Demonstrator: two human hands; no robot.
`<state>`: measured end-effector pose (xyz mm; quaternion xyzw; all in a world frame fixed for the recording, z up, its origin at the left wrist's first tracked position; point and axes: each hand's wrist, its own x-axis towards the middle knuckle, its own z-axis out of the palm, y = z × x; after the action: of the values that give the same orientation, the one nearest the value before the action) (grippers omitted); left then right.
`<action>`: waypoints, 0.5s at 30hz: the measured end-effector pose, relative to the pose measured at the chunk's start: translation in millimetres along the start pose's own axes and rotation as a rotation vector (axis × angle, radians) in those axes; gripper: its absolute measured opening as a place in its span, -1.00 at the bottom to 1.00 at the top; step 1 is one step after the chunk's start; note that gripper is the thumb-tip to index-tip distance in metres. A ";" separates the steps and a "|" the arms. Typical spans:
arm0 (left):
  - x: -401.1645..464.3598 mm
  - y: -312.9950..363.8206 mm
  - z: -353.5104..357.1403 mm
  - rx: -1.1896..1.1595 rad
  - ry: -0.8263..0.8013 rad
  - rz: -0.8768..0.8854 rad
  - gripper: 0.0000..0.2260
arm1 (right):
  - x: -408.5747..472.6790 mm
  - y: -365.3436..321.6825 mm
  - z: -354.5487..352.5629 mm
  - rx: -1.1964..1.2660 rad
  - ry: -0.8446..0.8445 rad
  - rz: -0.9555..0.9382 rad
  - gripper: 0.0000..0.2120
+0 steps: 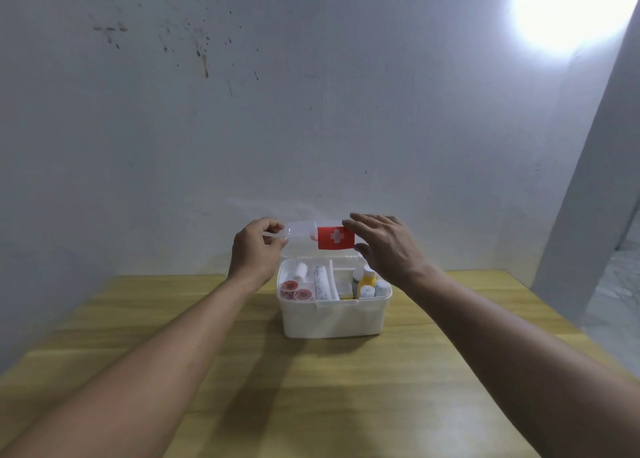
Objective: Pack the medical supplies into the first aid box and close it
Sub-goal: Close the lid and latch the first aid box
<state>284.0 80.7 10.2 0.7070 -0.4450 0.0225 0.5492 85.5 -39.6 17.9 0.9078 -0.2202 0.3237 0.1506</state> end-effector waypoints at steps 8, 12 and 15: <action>-18.0 -7.1 -5.1 0.000 -0.061 0.029 -0.71 | -21.8 -3.7 -3.7 -0.036 -0.032 -0.087 -0.63; -33.5 -17.5 -3.9 -0.007 -0.098 0.043 -0.65 | -44.5 -7.6 -1.8 -0.074 -0.029 -0.137 -0.73; -44.1 -24.5 -1.4 -0.001 -0.138 0.057 -0.59 | -60.8 -11.3 7.3 -0.080 -0.015 -0.138 -0.76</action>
<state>274.1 108.6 -30.8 0.6936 -0.5019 -0.0109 0.5167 52.8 -14.5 -28.8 0.9165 -0.1712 0.2966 0.2069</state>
